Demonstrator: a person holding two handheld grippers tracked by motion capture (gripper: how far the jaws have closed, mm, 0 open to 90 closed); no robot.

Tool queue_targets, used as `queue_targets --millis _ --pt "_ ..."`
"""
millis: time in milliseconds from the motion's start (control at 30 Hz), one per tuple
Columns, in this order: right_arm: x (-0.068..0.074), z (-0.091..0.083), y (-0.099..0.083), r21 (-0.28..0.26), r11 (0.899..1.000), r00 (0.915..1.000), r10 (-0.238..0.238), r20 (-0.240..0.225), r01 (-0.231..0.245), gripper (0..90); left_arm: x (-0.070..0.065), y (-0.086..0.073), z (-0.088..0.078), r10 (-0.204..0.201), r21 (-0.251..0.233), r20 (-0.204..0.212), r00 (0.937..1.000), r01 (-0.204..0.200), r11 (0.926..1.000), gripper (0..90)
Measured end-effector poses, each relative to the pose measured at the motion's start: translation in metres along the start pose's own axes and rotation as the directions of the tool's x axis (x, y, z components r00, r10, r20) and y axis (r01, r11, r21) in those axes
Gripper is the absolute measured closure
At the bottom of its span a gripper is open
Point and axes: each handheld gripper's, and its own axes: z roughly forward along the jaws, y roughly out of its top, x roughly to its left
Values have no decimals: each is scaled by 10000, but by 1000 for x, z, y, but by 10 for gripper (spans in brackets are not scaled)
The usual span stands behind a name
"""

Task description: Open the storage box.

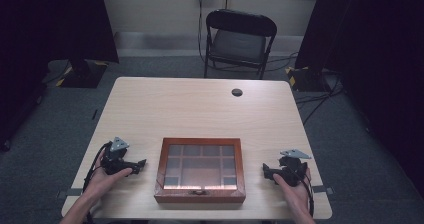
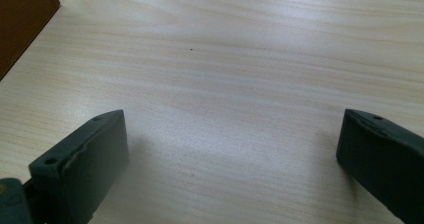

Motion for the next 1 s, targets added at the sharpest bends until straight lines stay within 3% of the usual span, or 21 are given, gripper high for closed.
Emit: queue_targets --millis 200,267,300,367,400,433,500,600,733,800,867,900,933,967,1000 --pt "0 0 0 -23 10000 10000 -42 -79 41 8 0 0 0 -5 0 2 10000 5 10000 29" --pt "0 -2 0 -85 9999 9998 -113 -161 112 104 0 0 0 -3 6 5 10000 3 10000 29" --pt "1 -5 0 -234 9996 9995 -156 -274 150 189 0 0 0 -3 6 3 10000 3 10000 29" --pt "1 -7 1 -225 9997 9976 -74 -683 59 179 0 0 0 -21 1 6 10000 21 10000 28" --pt "3 -8 2 -124 9998 9941 -138 -1076 125 223 0 0 0 -22 2 -16 10000 22 10000 29" --pt "3 -8 2 -124 9998 9941 -138 -1076 125 223 0 0 0 -22 2 -16 10000 22 10000 29" --pt "7 -10 6 88 9998 9830 -169 -1828 188 240 0 0 0 -14 29 -35 10000 14 10000 29" --pt "11 -13 8 78 9995 9784 -295 -2044 318 267 0 0 0 -15 30 -35 10000 15 10000 29" --pt "18 -22 18 -487 9975 9644 -621 -2570 513 309 0 0 0 -13 29 -36 10000 13 10000 29" --pt "19 -25 20 -564 9967 9627 -709 -2612 581 335 0 0 0 -29 26 -37 10000 29 10000 29" --pt "24 -32 29 -878 9939 9453 -906 -3134 662 373 -1 0 0 -35 24 -37 10000 35 10000 29" --pt "24 -32 29 -878 9939 9453 -906 -3134 662 373 -1 0 0 -35 24 -37 10000 35 10000 29" --pt "28 -37 34 -937 9930 9296 -1006 -3545 717 396 -1 0 0 -36 20 -38 10000 36 10000 29" --pt "28 -37 34 -937 9930 9296 -1006 -3545 717 396 -1 0 0 -36 20 -38 10000 36 10000 29" --pt "32 -40 36 -975 9918 9215 -1129 -3717 822 404 -1 0 0 -35 23 -37 10000 35 10000 29"
